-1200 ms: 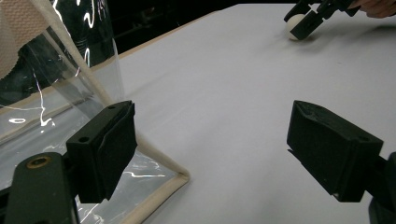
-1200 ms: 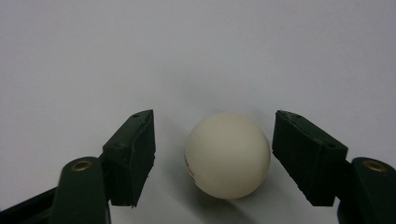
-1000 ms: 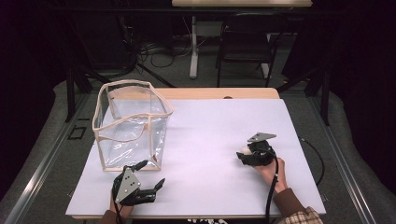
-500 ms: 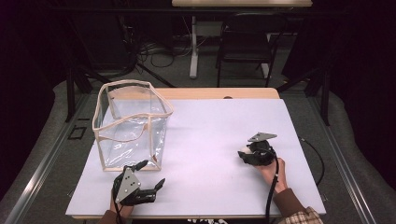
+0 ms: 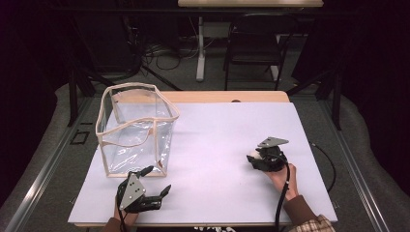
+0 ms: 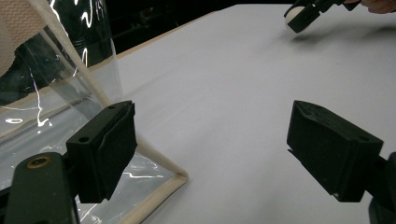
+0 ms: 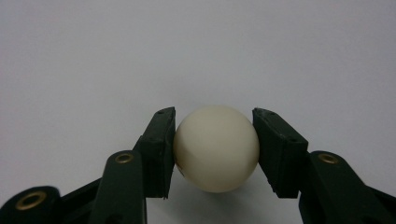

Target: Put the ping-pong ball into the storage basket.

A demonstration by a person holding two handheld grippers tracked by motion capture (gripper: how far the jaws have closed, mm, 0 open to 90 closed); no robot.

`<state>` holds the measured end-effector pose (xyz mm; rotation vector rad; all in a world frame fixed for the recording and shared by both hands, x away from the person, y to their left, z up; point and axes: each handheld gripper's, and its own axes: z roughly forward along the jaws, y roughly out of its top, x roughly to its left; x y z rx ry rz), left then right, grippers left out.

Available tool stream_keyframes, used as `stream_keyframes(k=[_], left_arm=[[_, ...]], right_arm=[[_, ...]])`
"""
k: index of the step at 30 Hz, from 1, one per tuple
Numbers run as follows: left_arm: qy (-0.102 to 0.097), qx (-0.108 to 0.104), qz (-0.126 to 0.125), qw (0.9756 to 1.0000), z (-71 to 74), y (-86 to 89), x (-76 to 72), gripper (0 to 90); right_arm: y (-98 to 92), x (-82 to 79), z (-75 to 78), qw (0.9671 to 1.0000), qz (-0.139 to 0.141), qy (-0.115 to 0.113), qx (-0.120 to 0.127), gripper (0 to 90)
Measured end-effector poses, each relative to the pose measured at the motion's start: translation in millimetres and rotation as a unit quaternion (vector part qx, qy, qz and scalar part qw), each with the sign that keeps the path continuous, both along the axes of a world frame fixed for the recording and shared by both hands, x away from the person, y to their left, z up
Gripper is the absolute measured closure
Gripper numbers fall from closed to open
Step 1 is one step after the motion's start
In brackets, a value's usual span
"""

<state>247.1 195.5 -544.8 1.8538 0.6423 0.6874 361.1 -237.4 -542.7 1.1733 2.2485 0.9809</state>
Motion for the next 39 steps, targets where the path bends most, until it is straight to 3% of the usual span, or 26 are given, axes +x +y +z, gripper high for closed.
stream_keyframes(k=[24, 39], left_arm=[[0.000, -0.001, 0.000, 1.0000, -0.1, 0.3, 0.3, 15.8], [0.001, -0.002, 0.000, 1.0000, -0.1, 0.4, 0.9, 15.8]], right_arm=[[-6.6, -11.4, 23.5, 0.9989, -0.003, -0.044, 0.014, 50.9], [-5.3, -16.0, 32.2, 0.9983, 0.006, -0.056, 0.015, 50.9]])
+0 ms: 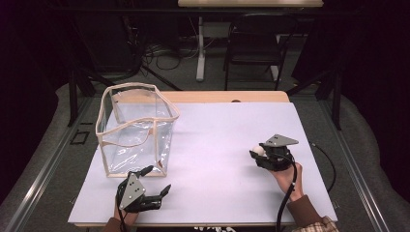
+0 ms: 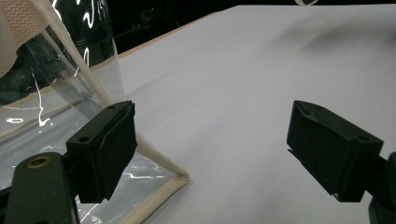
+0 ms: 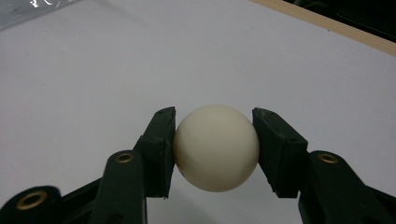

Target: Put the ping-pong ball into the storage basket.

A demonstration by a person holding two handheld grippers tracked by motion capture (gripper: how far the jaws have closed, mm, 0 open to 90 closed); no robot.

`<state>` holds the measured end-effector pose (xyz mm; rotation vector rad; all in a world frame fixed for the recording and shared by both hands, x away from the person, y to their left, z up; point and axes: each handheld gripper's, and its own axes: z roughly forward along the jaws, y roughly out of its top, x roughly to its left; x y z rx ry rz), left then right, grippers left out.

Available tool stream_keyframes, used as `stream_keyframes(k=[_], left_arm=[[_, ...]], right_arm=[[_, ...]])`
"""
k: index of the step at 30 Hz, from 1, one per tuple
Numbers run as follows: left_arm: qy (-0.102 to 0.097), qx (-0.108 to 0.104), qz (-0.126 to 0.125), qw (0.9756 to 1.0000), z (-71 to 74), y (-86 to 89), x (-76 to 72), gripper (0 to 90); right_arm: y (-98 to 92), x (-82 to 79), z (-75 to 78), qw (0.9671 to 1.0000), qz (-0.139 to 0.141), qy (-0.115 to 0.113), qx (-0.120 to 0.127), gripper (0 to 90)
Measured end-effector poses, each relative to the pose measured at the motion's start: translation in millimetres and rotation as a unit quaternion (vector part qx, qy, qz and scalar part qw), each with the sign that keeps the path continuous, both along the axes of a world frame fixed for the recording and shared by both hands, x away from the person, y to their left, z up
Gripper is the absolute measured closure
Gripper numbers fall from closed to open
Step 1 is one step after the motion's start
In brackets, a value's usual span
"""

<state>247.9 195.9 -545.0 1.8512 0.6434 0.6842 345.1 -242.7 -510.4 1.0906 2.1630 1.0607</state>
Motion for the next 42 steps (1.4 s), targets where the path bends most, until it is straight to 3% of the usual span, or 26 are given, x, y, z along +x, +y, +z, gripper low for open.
stream_keyframes(k=[42], left_arm=[[0.005, 0.002, -0.003, 1.0000, -0.6, -0.5, 0.3, 15.8]], right_arm=[[-1.3, -12.5, 36.6, 0.9987, 0.012, -0.047, 0.012, 51.1]])
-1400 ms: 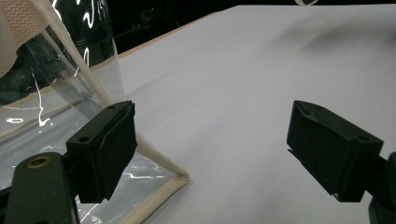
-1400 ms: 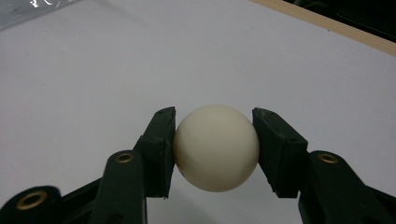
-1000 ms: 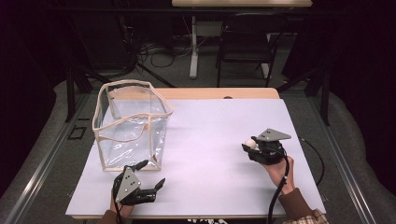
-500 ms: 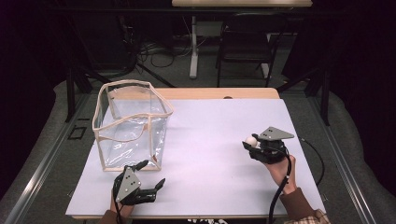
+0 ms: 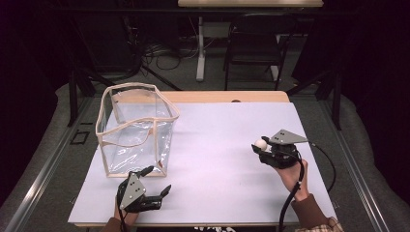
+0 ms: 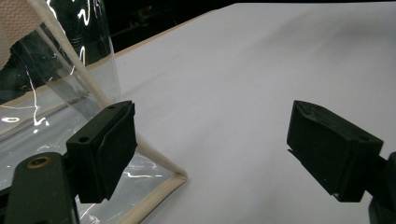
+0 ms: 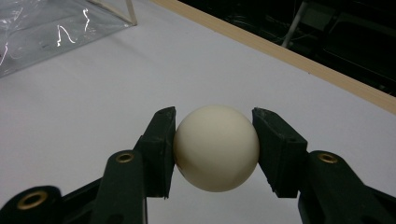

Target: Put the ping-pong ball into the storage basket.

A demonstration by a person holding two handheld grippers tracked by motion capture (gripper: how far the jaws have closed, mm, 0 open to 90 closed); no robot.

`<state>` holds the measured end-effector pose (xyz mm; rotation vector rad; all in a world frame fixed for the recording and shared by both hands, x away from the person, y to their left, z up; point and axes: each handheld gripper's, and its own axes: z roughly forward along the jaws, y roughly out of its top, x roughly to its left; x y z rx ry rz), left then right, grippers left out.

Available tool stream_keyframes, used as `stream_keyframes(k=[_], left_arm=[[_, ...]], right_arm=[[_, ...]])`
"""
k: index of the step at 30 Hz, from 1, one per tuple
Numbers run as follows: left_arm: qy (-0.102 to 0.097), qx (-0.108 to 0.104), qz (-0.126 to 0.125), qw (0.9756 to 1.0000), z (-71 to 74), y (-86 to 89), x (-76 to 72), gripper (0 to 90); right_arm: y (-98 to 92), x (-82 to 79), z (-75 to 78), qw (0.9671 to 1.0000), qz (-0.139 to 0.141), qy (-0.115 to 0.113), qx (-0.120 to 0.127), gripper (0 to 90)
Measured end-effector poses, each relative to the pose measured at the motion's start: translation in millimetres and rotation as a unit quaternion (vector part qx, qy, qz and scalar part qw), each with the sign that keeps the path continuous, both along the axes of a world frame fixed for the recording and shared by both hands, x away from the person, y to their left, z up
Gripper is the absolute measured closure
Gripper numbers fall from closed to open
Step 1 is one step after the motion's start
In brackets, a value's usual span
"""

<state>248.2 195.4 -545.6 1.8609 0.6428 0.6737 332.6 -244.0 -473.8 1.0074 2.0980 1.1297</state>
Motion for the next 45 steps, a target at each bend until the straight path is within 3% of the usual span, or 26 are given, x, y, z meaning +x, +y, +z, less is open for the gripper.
stream_keyframes(k=[22, 24, 45], left_arm=[[-0.002, -0.002, 0.000, 1.0000, 0.1, 0.6, -0.4, 15.7], [-0.003, -0.003, 0.000, 1.0000, 0.2, 0.4, -0.5, 15.7], [-0.002, -0.003, -0.001, 1.0000, 0.1, 0.2, 0.2, 15.8]], right_arm=[[3.7, -2.6, 13.1, 0.9998, 0.009, -0.018, 0.007, 51.2], [7.9, -4.0, 17.5, 0.9994, 0.016, -0.029, 0.012, 51.2], [23.5, -1.9, 18.9, 0.9981, 0.043, -0.038, 0.022, 51.2]])
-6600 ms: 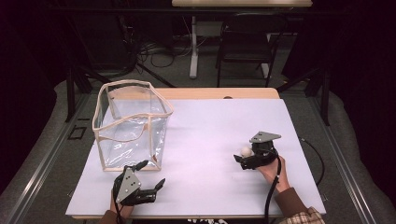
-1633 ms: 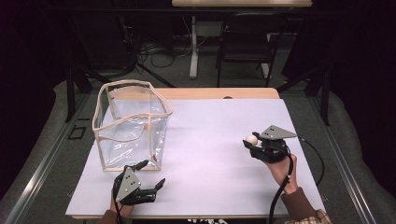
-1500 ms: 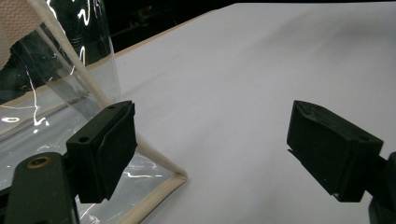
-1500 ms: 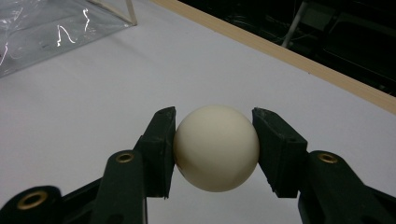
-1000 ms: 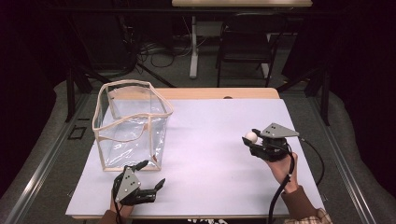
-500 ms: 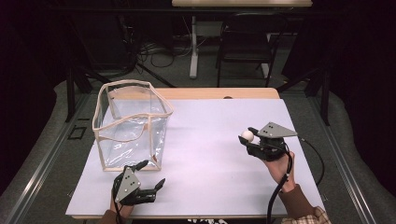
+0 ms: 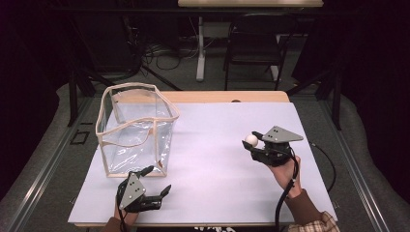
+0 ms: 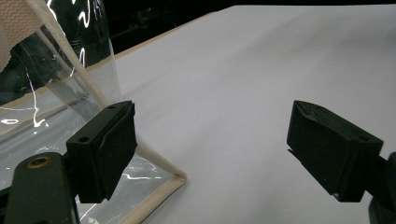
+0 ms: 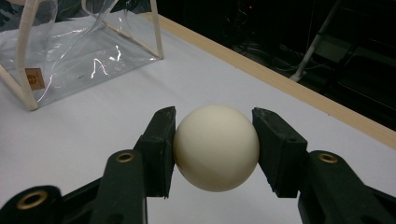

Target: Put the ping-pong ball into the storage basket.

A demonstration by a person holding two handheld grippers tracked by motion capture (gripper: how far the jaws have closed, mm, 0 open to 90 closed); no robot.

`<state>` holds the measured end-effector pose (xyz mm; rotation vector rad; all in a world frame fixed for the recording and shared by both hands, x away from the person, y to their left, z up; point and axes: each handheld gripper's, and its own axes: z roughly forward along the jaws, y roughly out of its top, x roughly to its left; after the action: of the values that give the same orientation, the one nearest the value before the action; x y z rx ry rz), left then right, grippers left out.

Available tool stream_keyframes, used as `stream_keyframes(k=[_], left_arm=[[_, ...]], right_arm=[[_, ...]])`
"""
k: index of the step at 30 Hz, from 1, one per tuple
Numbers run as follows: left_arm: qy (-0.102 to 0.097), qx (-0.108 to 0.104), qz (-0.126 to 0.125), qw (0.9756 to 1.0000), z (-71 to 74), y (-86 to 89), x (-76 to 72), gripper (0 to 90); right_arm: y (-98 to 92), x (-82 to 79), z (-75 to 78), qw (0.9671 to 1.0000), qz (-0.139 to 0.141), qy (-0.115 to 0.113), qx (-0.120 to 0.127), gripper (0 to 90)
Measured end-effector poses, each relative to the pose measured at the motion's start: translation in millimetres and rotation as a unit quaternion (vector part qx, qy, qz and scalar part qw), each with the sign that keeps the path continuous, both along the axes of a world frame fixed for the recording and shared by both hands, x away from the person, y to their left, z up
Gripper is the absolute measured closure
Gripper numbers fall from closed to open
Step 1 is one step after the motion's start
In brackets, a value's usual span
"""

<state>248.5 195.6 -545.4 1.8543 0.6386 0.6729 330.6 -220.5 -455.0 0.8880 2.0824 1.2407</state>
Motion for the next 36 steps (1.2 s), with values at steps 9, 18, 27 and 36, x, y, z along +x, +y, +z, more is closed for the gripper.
stream_keyframes(k=[9, 18, 27, 36], left_arm=[[-0.001, -0.001, 0.000, 1.0000, 0.2, 0.3, 0.1, 15.7], [0.000, 0.003, -0.002, 1.0000, 0.2, 0.2, 0.5, 15.8], [-0.001, 0.001, -0.001, 1.0000, 0.3, 0.2, 0.3, 15.8], [-0.001, 0.002, -0.001, 1.0000, 0.3, 0.1, 0.4, 15.8]], right_arm=[[4.3, 2.3, 0.0, 0.9999, 0.008, 0.001, 0.011, 51.2], [12.3, 5.7, -2.3, 0.9997, 0.017, 0.003, 0.018, 51.2], [19.0, 8.9, -2.8, 0.9994, 0.027, 0.003, 0.021, 51.2], [26.5, 12.2, -2.0, 0.9992, 0.035, 0.005, 0.020, 51.2]])
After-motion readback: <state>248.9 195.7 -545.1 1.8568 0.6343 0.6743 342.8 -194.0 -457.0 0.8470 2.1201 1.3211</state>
